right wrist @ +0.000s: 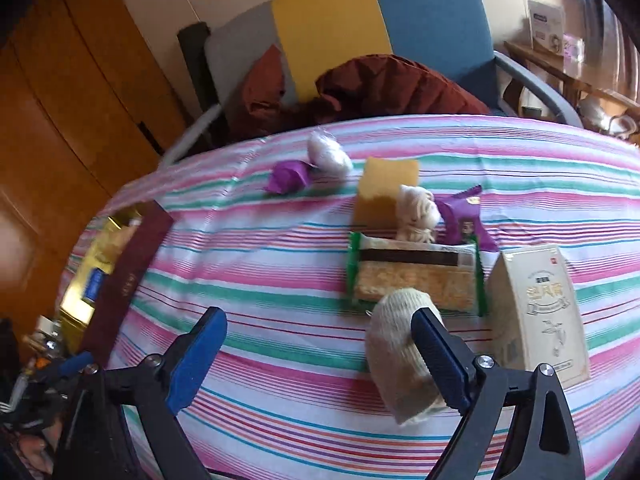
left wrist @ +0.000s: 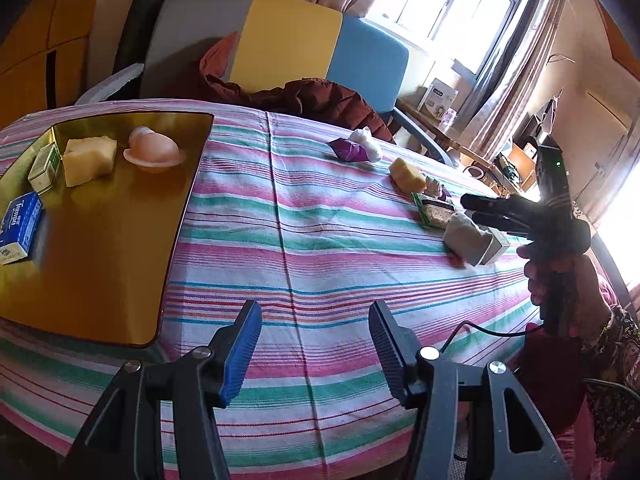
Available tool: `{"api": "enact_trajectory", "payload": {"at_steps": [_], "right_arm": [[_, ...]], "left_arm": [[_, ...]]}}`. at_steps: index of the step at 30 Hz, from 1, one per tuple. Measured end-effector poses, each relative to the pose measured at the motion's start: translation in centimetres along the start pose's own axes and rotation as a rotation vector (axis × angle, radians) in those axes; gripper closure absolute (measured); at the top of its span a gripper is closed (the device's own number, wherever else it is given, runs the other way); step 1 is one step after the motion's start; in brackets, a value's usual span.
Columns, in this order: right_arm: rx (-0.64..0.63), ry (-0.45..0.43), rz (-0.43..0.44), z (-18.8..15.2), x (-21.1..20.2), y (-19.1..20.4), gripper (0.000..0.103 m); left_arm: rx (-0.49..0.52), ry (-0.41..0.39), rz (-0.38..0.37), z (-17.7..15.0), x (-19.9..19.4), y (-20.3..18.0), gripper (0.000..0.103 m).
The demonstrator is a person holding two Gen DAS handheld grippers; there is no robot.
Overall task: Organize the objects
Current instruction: 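Move the right tool back toward the cream medicine box, then grasp the cream medicine box with the right tool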
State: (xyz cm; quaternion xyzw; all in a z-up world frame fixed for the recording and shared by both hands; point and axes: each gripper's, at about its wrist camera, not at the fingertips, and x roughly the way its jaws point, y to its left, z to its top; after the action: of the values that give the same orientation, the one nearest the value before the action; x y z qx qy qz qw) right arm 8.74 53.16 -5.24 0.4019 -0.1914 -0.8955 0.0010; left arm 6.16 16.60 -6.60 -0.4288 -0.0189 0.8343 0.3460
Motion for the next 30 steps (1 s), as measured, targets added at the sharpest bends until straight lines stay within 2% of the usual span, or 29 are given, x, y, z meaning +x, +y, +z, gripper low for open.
{"api": "enact_trajectory", "payload": {"at_steps": [2,4,6,9,14,17,21,24,28,30], "right_arm": [[0.031,-0.077,-0.037,0.5,-1.3,-0.2,0.009],[0.060,-0.173,-0.140,0.9,-3.1,-1.3,0.009],[0.104,-0.229,-0.280,1.1,-4.5,-2.8,0.009],[0.206,-0.188,-0.405,1.0,-4.7,-5.7,0.009],[0.317,-0.041,-0.507,-0.1,-3.2,-9.2,0.013],[0.334,0.030,-0.492,-0.5,-2.0,-9.9,0.014],[0.341,0.059,-0.509,-0.7,-1.5,-10.4,0.018],[0.341,0.078,-0.508,-0.7,-1.0,-10.8,0.027],[0.309,0.125,-0.498,-0.9,-0.1,-10.3,0.047],[0.271,0.129,-0.499,-0.8,0.0,-9.6,0.048]], "left_arm": [[0.000,0.004,0.006,-0.1,0.1,0.0,0.047],[0.000,0.009,0.005,-0.1,0.2,-0.1,0.047],[0.001,0.012,0.005,-0.3,0.3,-0.2,0.047],[0.005,0.019,0.001,-0.3,0.6,-0.4,0.047],[0.006,0.026,-0.003,-0.3,0.9,-0.5,0.047],[0.001,0.030,-0.004,-0.3,0.9,-0.4,0.047],[0.001,0.038,-0.009,-0.4,1.1,-0.5,0.047],[0.006,0.042,-0.014,-0.4,1.2,-0.7,0.047],[0.027,0.047,-0.019,0.0,1.5,-1.3,0.047],[0.037,0.044,-0.024,0.4,1.6,-1.8,0.047]]}}
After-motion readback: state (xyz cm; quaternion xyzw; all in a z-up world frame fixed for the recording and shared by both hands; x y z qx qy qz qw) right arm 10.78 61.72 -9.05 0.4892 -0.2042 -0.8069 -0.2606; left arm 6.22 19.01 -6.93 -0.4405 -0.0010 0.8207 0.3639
